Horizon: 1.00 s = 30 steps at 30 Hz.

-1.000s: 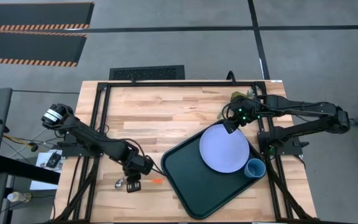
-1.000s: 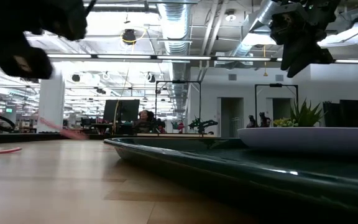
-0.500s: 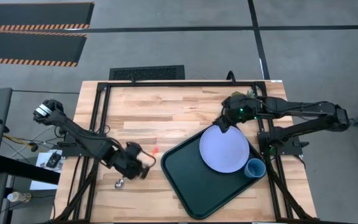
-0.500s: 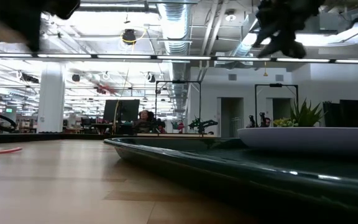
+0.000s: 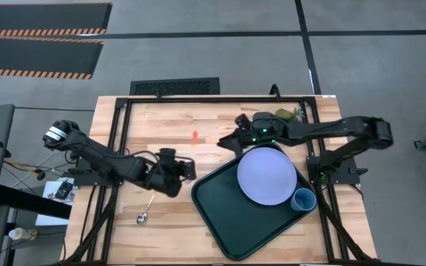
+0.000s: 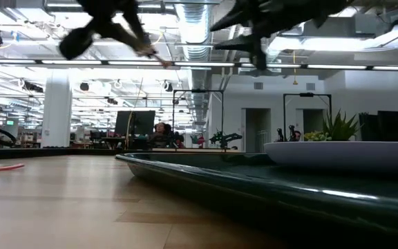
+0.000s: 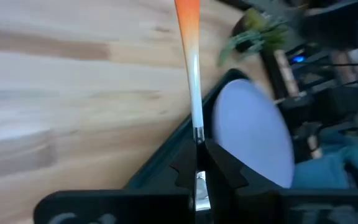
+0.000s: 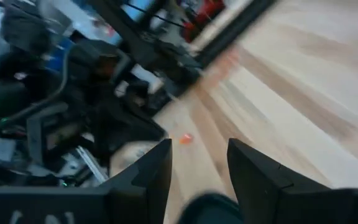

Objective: Pick and place plate/cup/fork/spoon on tray
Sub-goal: Put the orange fork to the right of the purple plate on the green serving tray

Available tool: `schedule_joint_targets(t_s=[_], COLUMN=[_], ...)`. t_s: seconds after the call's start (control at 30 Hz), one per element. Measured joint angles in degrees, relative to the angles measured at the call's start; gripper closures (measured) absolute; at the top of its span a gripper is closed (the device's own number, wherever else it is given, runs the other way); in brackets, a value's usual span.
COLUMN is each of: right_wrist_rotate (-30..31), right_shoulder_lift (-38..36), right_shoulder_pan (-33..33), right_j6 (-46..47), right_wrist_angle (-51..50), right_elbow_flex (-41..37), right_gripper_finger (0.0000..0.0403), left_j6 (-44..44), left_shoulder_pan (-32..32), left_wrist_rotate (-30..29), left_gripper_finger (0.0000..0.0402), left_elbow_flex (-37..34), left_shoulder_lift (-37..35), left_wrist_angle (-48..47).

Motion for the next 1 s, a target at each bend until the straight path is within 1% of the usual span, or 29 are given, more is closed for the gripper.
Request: schedule_joint_targets(t_s=[0.13, 0.33, 0.4, 0.53, 0.6, 0.7, 0.8, 1.0], right_wrist_rotate=[0.0, 0.0, 0.0, -0.2, -1.3, -3.3, -3.9, -3.3], right_shoulder_lift=[4.8, 9.3, 10.5, 12.8, 14.4, 15.5, 16.2, 16.2], right_shoulder_pan=[-0.2, -1.7, -2.1, -3.3, -4.0, -5.0, -5.4, -6.1], right_j6=[0.8, 1.9, 1.9, 1.4, 1.4, 1.5, 1.4, 1.3], right_wrist_angle=[5.3, 11.3, 12.4, 12.7, 12.7, 12.0, 12.0, 9.2], right_elbow_flex=[0.0, 0.0, 0.4, 3.0, 4.6, 6.2, 7.1, 7.9], right_gripper_finger=[0.022, 0.0222, 0.0222, 0.0223, 0.0223, 0.0223, 0.0225, 0.0242], left_j6=[3.9, 5.8, 7.6, 11.3, 12.0, 12.2, 12.3, 12.4], left_shoulder_pan=[1.9, 4.1, 4.9, 6.2, 6.6, 7.0, 7.0, 7.0], left_wrist_rotate=[-1.4, -3.0, -2.9, -1.6, -1.5, -0.8, -0.6, -0.6], left_gripper_finger=[0.0401, 0.0401, 0.0401, 0.0401, 0.0401, 0.0401, 0.0401, 0.0401], left_elbow_flex=[0.0, 0.0, 0.0, 0.0, 0.1, 0.0, 0.1, 0.0], left_shoulder_lift=[1.4, 1.4, 1.4, 2.4, 2.6, 3.2, 3.3, 3.4], left_wrist_angle=[5.8, 6.5, 8.2, 11.3, 12.5, 11.9, 12.4, 12.4])
